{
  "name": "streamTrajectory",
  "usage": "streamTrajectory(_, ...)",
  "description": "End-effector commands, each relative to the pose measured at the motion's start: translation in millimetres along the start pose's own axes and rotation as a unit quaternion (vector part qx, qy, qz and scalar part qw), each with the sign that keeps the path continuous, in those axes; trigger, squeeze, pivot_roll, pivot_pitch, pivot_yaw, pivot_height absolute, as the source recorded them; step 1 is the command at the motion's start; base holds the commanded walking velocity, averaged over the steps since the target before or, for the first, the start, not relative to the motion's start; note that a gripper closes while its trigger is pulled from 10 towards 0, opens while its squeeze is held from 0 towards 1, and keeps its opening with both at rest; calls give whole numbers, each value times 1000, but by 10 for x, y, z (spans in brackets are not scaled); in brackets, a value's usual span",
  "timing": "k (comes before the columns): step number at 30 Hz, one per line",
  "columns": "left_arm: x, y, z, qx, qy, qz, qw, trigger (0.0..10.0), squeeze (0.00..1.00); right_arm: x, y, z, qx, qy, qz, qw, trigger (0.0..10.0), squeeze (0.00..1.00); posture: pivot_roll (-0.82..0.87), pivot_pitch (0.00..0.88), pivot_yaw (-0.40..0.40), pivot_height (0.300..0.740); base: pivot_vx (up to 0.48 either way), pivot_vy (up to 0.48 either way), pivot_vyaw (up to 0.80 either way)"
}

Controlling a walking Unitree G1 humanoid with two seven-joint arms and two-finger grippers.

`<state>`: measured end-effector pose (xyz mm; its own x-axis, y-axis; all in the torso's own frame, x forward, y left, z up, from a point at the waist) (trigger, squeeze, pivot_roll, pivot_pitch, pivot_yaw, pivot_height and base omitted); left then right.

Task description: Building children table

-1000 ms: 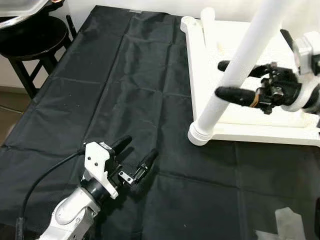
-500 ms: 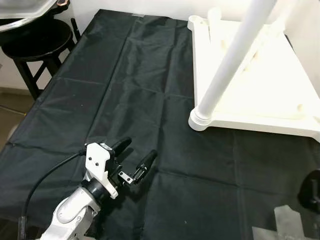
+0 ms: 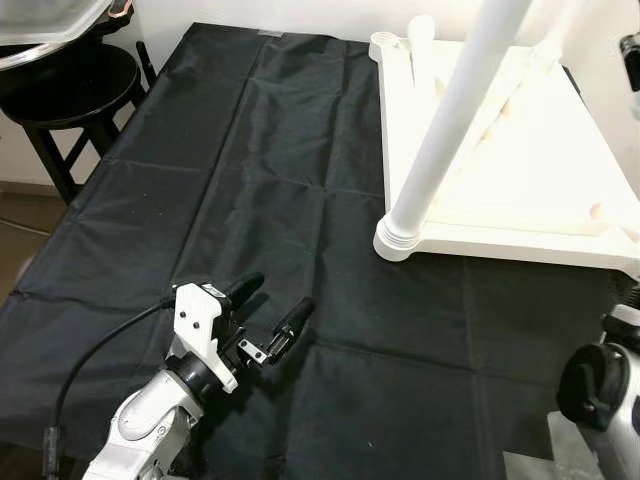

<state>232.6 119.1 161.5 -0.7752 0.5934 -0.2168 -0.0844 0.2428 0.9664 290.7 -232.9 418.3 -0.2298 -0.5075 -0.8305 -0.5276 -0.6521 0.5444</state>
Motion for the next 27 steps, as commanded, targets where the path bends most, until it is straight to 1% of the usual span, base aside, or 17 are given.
streamTrajectory(1,15,-39,-6,-1,-1,5,1000,10000,0,-27,107,20,24,-4,-19,1000,10000,0,15,171,-39,740,0,0,0)
streamTrajectory(3,10,-47,1,-1,-1,6,1000,10000,0,-31,84,24,28,1,-11,1000,10000,0,15,171,-39,740,0,0,0)
streamTrajectory(4,9,-51,3,-1,-1,6,1000,10000,0,-50,61,88,14,28,-13,999,0,0,16,165,-40,740,0,0,0)
streamTrajectory(5,9,-53,4,-1,-1,6,1000,10000,0,-62,45,137,4,49,-14,999,0,0,16,165,-40,740,0,0,0)
streamTrajectory(7,9,-63,14,-1,-2,6,1000,10000,0,-96,46,95,10,3,-41,999,0,0,17,162,-36,740,0,0,0)
streamTrajectory(8,9,-63,14,-1,-2,6,1000,10000,0,-96,46,95,10,3,-41,999,0,0,17,162,-36,740,0,0,0)
streamTrajectory(9,6,-70,22,-1,-2,6,1000,10000,0,-116,20,-1,50,-58,-29,997,10000,0,17,155,-35,740,0,0,0)
streamTrajectory(11,5,-76,27,-1,-2,7,1000,10000,0,-137,7,-10,39,-62,-41,996,10000,0,20,149,-34,740,0,0,0)
streamTrajectory(12,4,-80,31,-1,-1,7,1000,10000,0,-153,0,-12,29,-63,-52,996,10000,1000,20,149,-34,740,0,0,0)
streamTrajectory(15,-1,-93,41,-1,-2,8,1000,10000,0,-180,-9,-35,19,-69,-67,995,10000,1000,23,136,-34,740,0,0,0)
streamTrajectory(19,-13,-114,60,-1,-2,9,1000,10000,0,-150,-12,-123,57,-125,-63,988,10000,1000,26,120,-31,740,0,0,0)
streamTrajectory(20,-17,-122,68,-2,-2,10,1000,10000,0,-144,-22,-141,62,-139,-61,986,10000,455,27,116,-31,740,0,0,0)
streamTrajectory(21,-17,-122,68,-2,-2,10,1000,10000,0,-144,-22,-141,62,-139,-61,986,10000,455,27,116,-31,740,0,0,0)
streamTrajectory(22,-21,-128,73,-2,-3,10,1000,10000,0,-168,-24,-80,35,-104,-76,991,10000,0,27,114,-31,740,0,0,0)
streamTrajectory(23,-29,-135,79,-2,-4,11,1000,10000,0,-170,-21,-69,42,-105,-77,991,10000,1000,29,107,-30,740,0,0,0)
streamTrajectory(24,-36,-143,86,-2,-4,11,1000,10000,0,-182,-28,-31,35,-89,-81,992,10000,1000,25,101,-29,740,0,0,0)
streamTrajectory(27,-41,-149,92,-3,-5,11,1000,10000,0,-194,-39,-3,37,-79,-78,993,10000,1000,26,99,-28,740,0,0,0)
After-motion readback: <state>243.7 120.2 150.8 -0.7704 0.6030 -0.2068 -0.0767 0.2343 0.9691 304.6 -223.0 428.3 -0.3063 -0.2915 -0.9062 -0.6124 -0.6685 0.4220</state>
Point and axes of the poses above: a point about 5 cm out from each wrist's last joint towards the gripper, its own x axis pointing back from the gripper into the wrist, its own y axis along the axis of the wrist's last joint, z = x × y, the point moved 2 cm from there along -x, pointing out of the wrist towards the gripper, and after that the axes turned 4 degrees about x, right-handed, at the moved point
